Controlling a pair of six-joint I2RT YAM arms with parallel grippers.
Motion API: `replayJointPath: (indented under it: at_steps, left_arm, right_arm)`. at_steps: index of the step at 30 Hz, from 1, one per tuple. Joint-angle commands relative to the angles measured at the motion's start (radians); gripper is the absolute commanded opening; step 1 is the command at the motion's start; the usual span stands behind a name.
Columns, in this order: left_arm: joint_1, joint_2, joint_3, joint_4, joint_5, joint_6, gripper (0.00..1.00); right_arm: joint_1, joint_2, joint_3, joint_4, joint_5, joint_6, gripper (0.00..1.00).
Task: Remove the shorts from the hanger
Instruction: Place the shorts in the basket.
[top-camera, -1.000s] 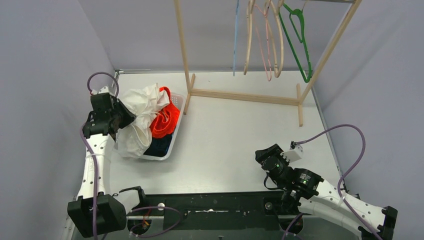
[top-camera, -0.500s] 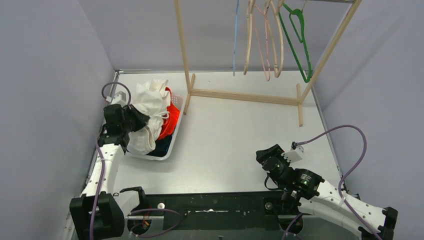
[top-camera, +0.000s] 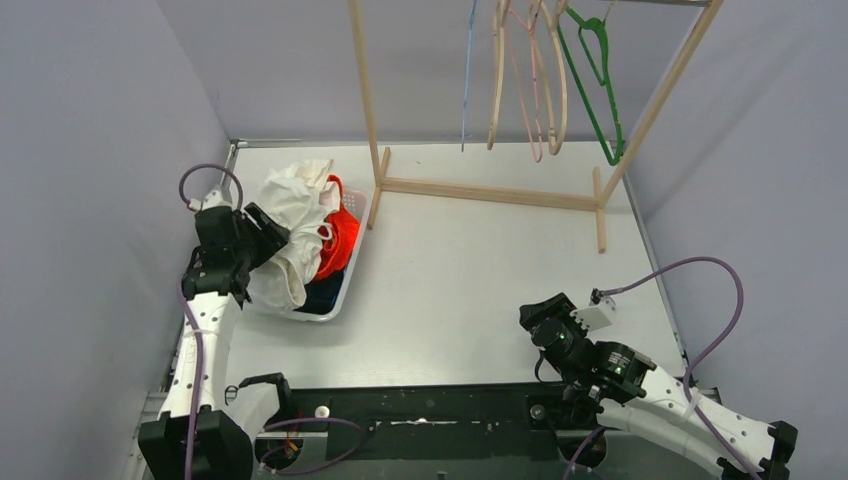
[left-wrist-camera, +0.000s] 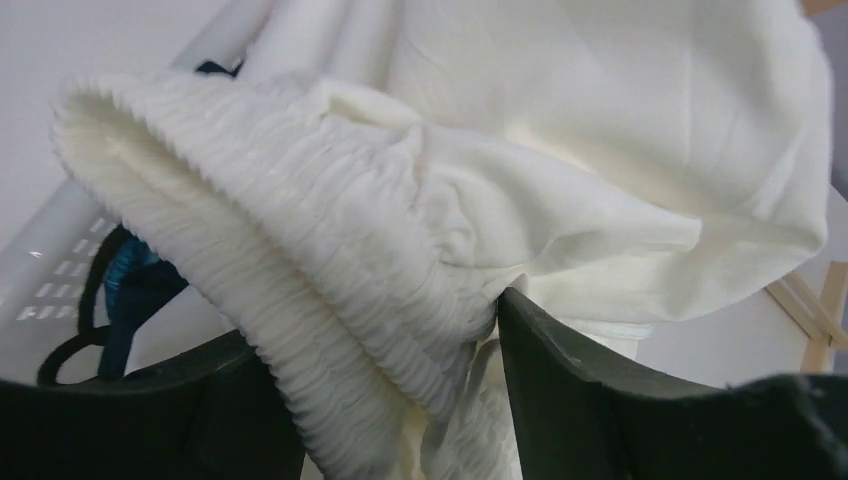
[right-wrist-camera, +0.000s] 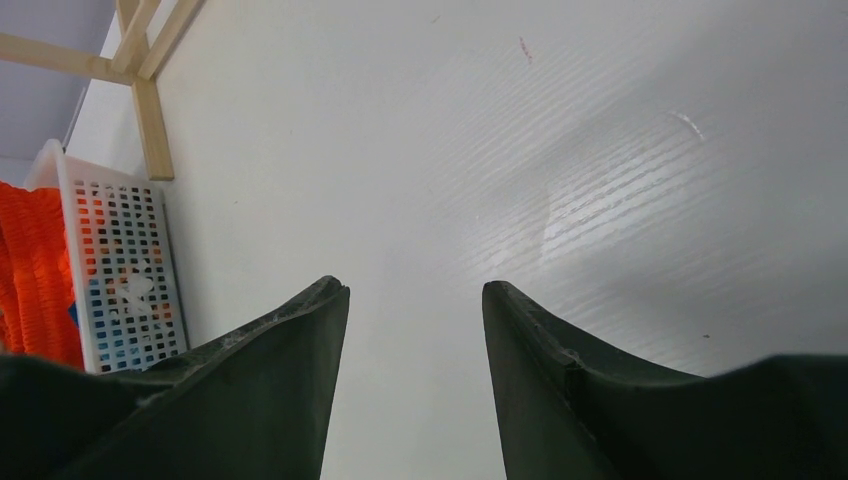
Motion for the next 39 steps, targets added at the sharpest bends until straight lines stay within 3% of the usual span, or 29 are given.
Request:
replayJointPath:
  at_steps: [1, 9, 14, 21, 24, 26, 29, 33, 39]
  left_arm:
    - [0.006, -0.053, 0.162, -0.115, -0.117, 0.039, 0.60]
    - [0.001, -0.074, 0.329, -0.188, -0.191, 0.121, 0.66]
    - [-0.001, -0.018, 0.440, -0.134, -0.137, 0.133, 0.66]
    - [-0.006, 0.311, 0.716, -0.148, -0.010, 0.194, 0.72]
    - [-0.014, 0.460, 0.696, -0.117, 0.036, 0.182, 0.72]
    - [-0.030, 0.615, 0.700, -0.200, 0.102, 0.179, 0.70]
    - [-0.095, 0.762, 0.622, -0.286, 0.115, 0.194, 0.47]
    - [-0.216, 0.768, 0.453, -0.227, -0.061, 0.197, 0.42]
    - [-0.164, 0.737, 0.467, -0.253, -0.190, 0.178, 0.41]
  right_arm:
    - [0.007, -0.010, 0.038, -0.053, 0.083, 0.021, 0.53]
    - [0.007, -0.025, 0.046, -0.085, 0.089, 0.044, 0.53]
    - [0.007, -0.033, 0.042, -0.086, 0.083, 0.053, 0.53]
    - [0.007, -0.030, 0.061, -0.084, 0.101, 0.041, 0.53]
    - [0.008, -0.021, 0.061, -0.056, 0.099, 0.040, 0.53]
    - [0.007, -0.011, 0.064, -0.041, 0.086, 0.037, 0.53]
    - [0.007, 0.005, 0.058, -0.039, 0.066, 0.039, 0.54]
    - [0.009, 0.008, 0.028, -0.042, 0.038, 0.061, 0.54]
    - [0.008, 0.001, 0.040, -0.043, 0.055, 0.054, 0.54]
